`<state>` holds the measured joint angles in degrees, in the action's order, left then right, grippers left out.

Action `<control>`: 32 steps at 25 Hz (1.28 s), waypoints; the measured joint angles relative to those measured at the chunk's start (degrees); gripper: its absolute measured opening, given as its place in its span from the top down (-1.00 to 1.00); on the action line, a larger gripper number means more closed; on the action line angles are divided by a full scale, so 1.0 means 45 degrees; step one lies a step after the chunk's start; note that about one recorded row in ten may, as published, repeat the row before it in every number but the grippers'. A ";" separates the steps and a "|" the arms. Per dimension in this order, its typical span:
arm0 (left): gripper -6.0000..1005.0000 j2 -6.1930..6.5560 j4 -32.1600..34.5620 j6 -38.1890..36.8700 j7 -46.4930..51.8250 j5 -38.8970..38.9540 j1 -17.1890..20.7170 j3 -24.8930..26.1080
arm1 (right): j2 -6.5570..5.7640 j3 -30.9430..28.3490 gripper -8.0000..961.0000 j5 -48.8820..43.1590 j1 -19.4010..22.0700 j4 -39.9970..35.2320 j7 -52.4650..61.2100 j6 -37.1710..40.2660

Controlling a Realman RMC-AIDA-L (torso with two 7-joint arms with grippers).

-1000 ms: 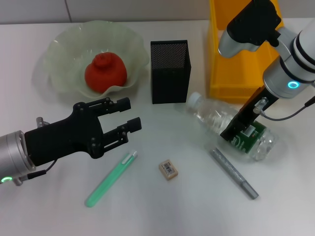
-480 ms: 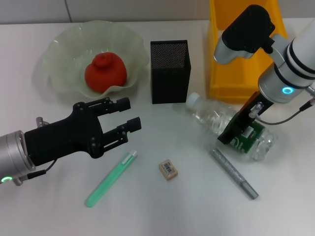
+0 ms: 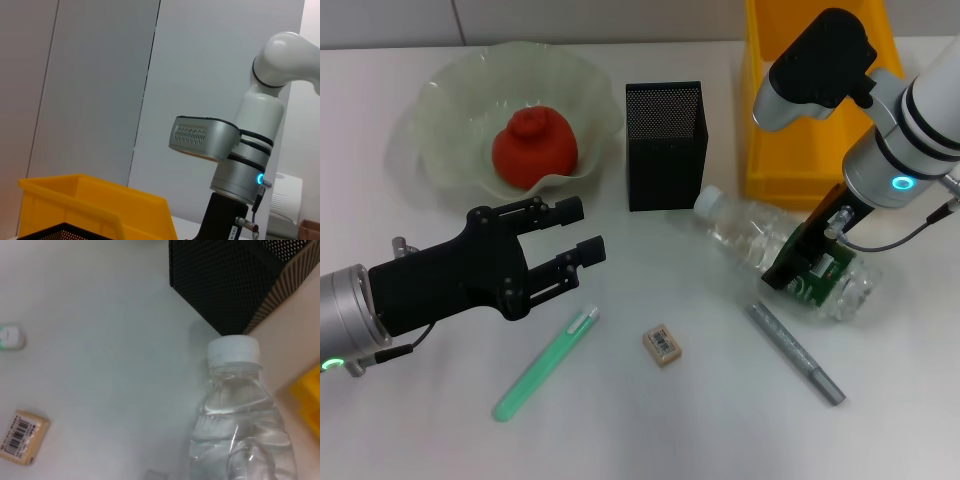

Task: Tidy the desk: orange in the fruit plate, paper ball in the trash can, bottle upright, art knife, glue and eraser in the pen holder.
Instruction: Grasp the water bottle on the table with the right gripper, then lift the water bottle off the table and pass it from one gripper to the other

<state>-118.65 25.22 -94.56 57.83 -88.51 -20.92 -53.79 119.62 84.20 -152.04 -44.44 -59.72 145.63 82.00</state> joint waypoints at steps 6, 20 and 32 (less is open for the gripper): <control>-0.03 0.0000 0.0000 -0.0002 0.0000 0.0000 0.0000 -0.0001 | 0.0000 0.0002 -0.60 0.0004 0.0101 -0.0140 0.0000 -0.0002; -0.04 0.0000 0.0000 0.0132 0.0000 0.0001 -0.0013 0.0020 | -0.0023 -0.0121 -0.59 0.0974 0.1960 -0.3044 -0.0472 0.0294; -0.04 0.0020 0.0000 0.0135 0.0071 0.0285 0.0001 0.0038 | 0.0024 -0.0981 -0.59 0.2327 0.2991 -0.4594 -0.1568 0.0979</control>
<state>-118.56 25.22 -93.95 58.15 -87.22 -20.91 -53.61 119.73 79.78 -141.57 -30.98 -80.40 138.58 86.41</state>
